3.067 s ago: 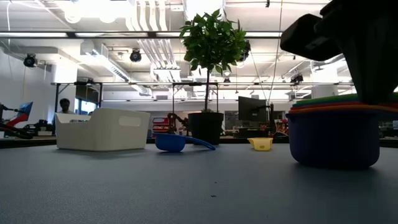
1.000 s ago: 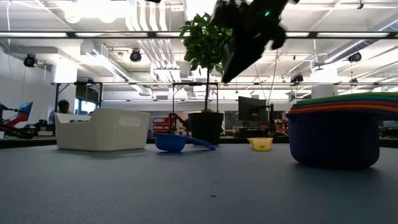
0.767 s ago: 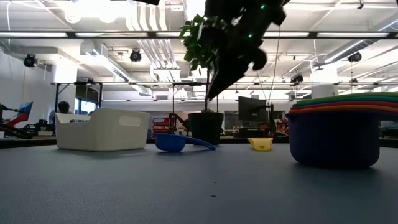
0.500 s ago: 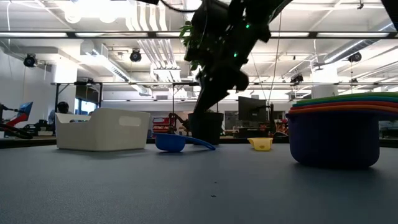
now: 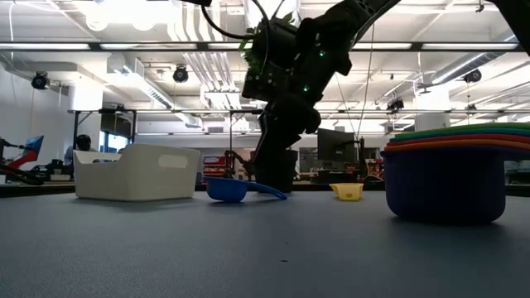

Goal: Nest measuring cups in basket
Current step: Stack the blue measuring cup on the light green measuring cup

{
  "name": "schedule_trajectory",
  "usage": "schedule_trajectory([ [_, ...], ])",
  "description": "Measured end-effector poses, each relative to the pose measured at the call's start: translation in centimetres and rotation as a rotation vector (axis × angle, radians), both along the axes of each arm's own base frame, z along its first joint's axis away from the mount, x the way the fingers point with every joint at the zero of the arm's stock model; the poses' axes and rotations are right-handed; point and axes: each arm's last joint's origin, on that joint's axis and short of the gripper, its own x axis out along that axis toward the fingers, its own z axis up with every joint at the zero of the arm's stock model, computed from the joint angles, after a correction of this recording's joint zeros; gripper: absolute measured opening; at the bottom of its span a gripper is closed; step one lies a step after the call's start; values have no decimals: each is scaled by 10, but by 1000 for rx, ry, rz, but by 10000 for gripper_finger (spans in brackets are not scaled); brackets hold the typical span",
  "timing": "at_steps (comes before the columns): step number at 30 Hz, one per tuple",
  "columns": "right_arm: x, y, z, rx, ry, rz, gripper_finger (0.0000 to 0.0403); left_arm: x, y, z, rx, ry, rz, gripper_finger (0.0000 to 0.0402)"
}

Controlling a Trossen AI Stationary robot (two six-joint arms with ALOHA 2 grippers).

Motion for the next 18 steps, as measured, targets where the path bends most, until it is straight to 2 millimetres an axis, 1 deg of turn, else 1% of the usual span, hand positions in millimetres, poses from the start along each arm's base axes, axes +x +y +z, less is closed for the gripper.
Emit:
schedule_trajectory([
  [5, 0, 0, 0, -13, -10, 19, 221, 0, 0, 0, 0, 0, 0, 0],
  [9, 2, 0, -9, -25, -2, 34, 264, 0, 0, 0, 0, 0, 0, 0],
  [14, 7, -1, -32, -22, 35, 38, 291, 0, 0, 0, 0, 0, 0, 0],
  [16, 9, -1, -42, -18, 55, 39, 294, 0, 0, 0, 0, 0, 0, 0],
  [18, 10, -1, -46, -21, 60, 44, 292, 0, 0, 0, 0, 0, 0, 0],
])
